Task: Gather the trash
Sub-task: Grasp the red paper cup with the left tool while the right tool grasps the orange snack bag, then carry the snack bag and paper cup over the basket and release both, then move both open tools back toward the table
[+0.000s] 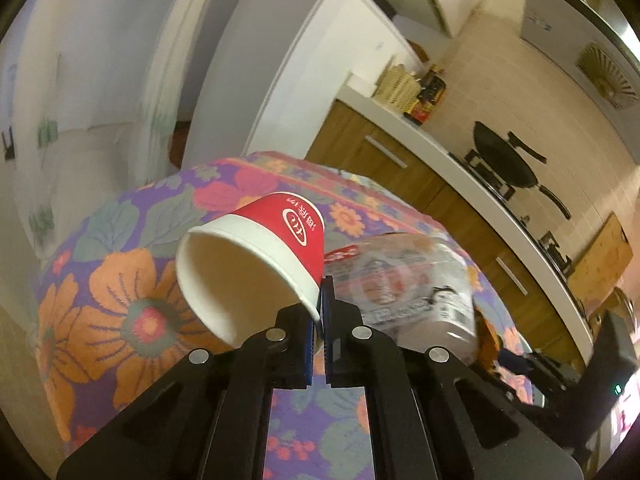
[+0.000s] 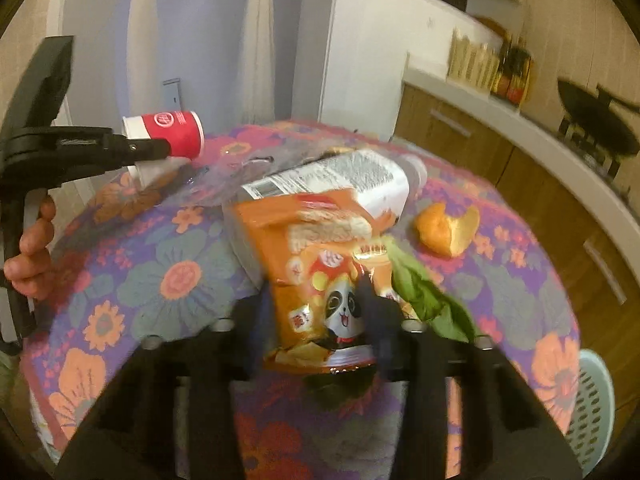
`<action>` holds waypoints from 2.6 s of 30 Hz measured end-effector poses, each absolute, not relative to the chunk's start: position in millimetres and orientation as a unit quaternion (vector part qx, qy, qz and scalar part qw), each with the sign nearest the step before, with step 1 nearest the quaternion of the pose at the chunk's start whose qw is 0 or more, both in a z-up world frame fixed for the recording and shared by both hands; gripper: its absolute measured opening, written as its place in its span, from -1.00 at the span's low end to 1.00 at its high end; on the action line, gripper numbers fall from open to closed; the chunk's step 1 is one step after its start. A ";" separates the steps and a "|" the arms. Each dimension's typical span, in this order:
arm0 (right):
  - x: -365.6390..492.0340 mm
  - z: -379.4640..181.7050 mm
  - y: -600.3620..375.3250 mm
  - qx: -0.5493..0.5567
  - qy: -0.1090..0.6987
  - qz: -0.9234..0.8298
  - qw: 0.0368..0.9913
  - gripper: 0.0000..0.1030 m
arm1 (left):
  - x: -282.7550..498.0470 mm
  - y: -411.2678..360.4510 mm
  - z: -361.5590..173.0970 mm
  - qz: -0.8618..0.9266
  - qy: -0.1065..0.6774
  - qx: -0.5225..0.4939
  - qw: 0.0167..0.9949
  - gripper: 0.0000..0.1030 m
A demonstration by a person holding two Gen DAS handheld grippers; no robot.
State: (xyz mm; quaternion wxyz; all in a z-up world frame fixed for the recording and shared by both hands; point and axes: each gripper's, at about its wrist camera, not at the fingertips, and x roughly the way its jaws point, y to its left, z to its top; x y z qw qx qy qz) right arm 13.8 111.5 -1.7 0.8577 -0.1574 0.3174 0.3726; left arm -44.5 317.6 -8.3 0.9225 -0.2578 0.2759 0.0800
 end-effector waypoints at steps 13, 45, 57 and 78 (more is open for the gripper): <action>2.4 48.7 31.4 -0.042 0.246 0.382 0.890 -0.75 | -53.1 236.1 51.0 0.020 0.235 -0.184 0.954 -0.97; 76.5 -49.7 -277.7 0.145 0.375 0.086 0.912 -0.71 | 124.5 -118.7 -9.9 -0.263 0.408 -0.046 0.873 -0.97; 73.2 -72.6 -306.6 0.186 0.402 0.071 0.894 -0.43 | 147.2 -148.8 -41.6 -0.262 0.451 -0.020 0.853 -0.45; 51.6 -5.9 -242.0 0.128 0.341 0.128 0.922 -0.43 | 76.5 -57.4 4.7 -0.211 0.372 -0.054 0.902 0.05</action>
